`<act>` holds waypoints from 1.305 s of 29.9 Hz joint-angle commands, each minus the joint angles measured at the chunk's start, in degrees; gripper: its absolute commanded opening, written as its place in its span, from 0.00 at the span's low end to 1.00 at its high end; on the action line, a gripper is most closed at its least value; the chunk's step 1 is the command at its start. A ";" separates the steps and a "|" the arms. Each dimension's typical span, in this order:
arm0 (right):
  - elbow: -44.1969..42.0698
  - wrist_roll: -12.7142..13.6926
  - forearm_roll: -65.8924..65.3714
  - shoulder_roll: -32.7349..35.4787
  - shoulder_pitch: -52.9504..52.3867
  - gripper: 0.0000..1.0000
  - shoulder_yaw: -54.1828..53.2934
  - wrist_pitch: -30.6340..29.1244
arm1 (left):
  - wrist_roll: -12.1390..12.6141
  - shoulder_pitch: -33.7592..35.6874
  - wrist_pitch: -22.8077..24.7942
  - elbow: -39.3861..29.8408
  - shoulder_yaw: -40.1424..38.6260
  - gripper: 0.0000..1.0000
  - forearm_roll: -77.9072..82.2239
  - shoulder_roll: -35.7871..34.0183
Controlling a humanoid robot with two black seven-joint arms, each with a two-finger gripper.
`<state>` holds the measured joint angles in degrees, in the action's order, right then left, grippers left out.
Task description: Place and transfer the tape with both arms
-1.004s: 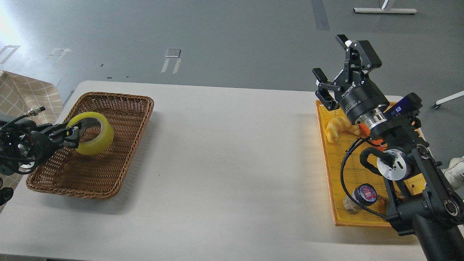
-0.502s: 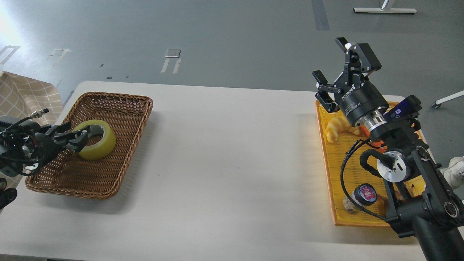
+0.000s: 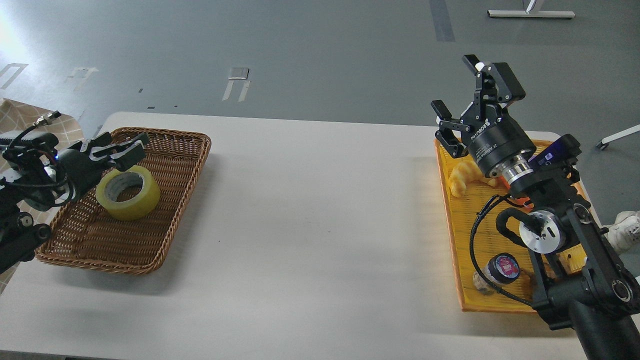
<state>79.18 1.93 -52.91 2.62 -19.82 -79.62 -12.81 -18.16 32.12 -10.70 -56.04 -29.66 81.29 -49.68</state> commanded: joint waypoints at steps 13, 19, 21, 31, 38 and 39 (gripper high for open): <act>0.10 -0.52 -0.09 -0.07 -0.74 1.00 2.10 -0.64 | -0.56 1.19 0.24 -6.27 -10.14 0.98 -28.81 15.21; 0.27 -0.61 0.00 0.01 -2.06 1.00 2.46 -0.73 | -1.00 0.57 0.77 -8.82 -13.93 0.98 -30.48 21.89; 0.27 -0.61 0.00 0.01 -2.58 1.00 2.46 -0.82 | -1.00 -0.13 1.99 -10.39 -16.03 0.98 -32.58 23.82; 1.06 -0.70 0.18 -0.51 -5.75 1.00 1.75 -0.90 | -0.91 -0.13 24.13 -12.16 -31.06 0.98 -43.66 36.74; 2.29 -1.05 0.27 -2.62 -5.75 1.00 0.35 -0.90 | 0.05 0.75 25.47 -12.25 -33.27 0.98 -47.62 42.90; 2.47 -1.14 0.27 -2.62 -5.84 1.00 0.08 -0.90 | 0.06 0.75 25.56 -12.33 -33.27 0.98 -47.89 43.52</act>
<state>81.21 1.01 -52.67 0.72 -25.58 -78.68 -13.71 -18.34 32.59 14.63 -68.22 -62.76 34.60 -8.33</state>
